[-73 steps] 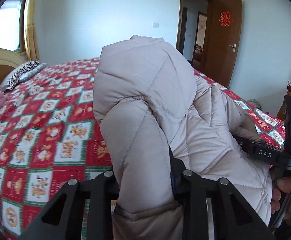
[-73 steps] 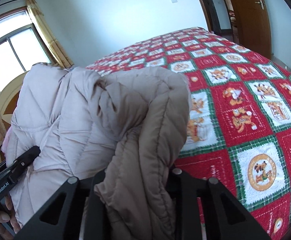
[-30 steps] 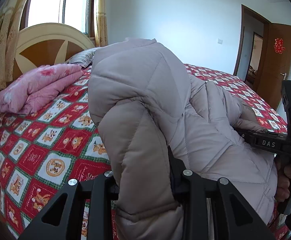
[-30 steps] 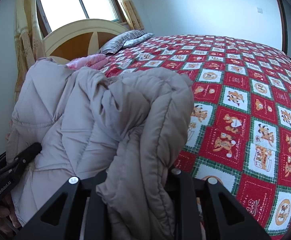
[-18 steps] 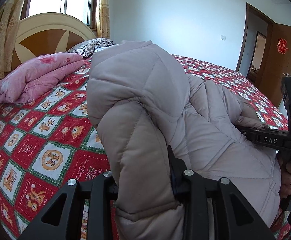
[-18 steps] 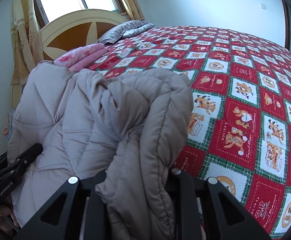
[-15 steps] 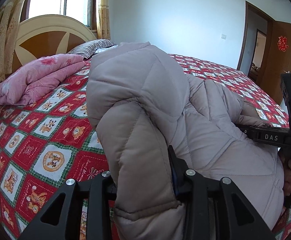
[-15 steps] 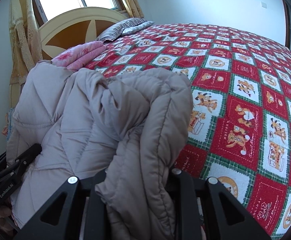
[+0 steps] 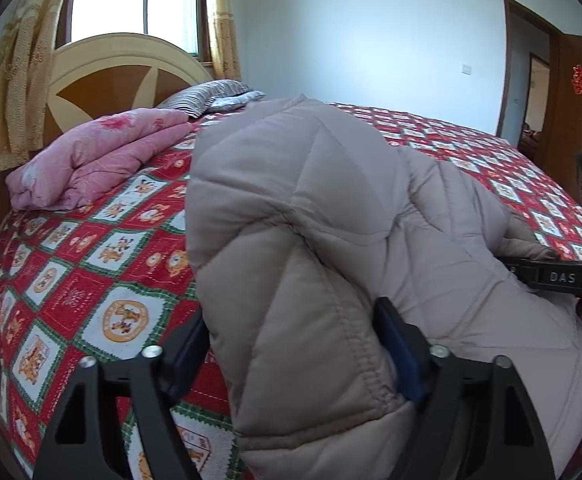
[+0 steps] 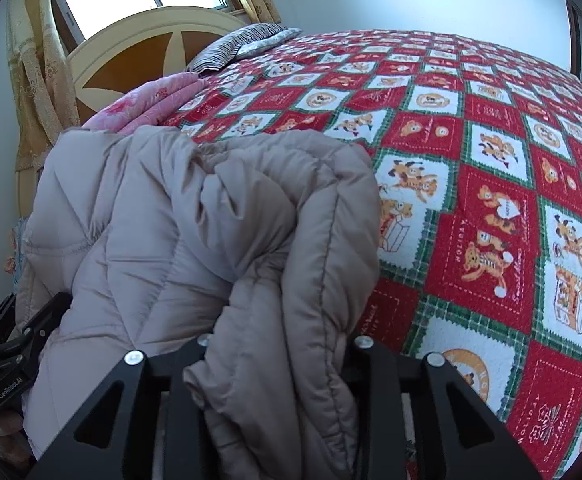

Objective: Fold large clothes
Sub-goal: 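Lower the jacket bundle onto the bedspread and open both grippers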

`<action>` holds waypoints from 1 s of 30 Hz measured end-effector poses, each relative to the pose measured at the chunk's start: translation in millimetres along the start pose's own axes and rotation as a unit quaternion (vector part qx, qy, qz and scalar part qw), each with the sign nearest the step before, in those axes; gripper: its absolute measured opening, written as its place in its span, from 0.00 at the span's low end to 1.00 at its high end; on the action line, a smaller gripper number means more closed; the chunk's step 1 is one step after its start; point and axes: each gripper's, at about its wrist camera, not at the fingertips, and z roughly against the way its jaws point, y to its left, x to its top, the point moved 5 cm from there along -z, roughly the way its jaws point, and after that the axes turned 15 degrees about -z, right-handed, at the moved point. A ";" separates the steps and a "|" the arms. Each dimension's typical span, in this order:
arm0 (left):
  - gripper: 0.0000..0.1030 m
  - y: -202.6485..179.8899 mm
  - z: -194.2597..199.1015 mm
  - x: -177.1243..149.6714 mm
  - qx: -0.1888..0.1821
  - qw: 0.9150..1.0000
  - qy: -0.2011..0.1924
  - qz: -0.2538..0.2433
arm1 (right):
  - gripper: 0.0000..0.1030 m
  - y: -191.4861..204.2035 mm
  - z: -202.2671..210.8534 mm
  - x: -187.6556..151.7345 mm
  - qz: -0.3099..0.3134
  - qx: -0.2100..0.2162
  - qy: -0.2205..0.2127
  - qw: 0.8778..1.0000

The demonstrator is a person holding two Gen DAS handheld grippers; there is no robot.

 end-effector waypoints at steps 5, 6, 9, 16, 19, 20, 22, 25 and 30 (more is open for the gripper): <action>0.87 1.6 -1.4 -2.1 0.015 1.000 0.001 -0.005 | 0.42 -7.4 -5.3 0.8 -0.017 0.015 0.007 1.000; 0.88 2.1 -2.0 -2.4 0.017 1.000 0.002 -0.004 | 0.43 -8.7 -6.4 0.9 -0.019 0.016 0.008 1.000; 0.88 1.3 -2.5 -2.2 0.019 1.000 0.005 -0.002 | 0.47 -10.3 -8.8 0.6 -0.017 0.012 0.009 1.000; 0.89 0.4 2.1 0.4 0.032 0.999 0.015 -0.002 | 0.61 -13.0 -6.0 4.0 -0.004 -0.020 0.002 1.000; 0.89 -0.9 12.6 3.1 0.042 0.999 0.014 -0.012 | 0.68 -14.0 -0.8 5.2 0.004 -0.036 -0.007 0.999; 0.89 -1.3 15.6 3.5 0.044 0.999 0.013 -0.015 | 0.71 -14.8 0.7 5.2 0.007 -0.043 -0.011 0.999; 0.89 -3.0 18.8 2.5 0.040 0.999 0.010 -0.018 | 0.74 -16.5 0.4 4.2 0.015 -0.058 -0.015 0.998; 0.89 -4.3 17.0 -0.6 0.044 0.999 0.011 -0.018 | 0.75 -20.1 0.9 4.3 0.001 -0.060 -0.015 0.998; 0.88 -3.9 46.3 1.3 0.060 0.998 -0.004 -0.018 | 0.76 -10.1 35.0 5.9 0.016 -0.071 -0.061 0.996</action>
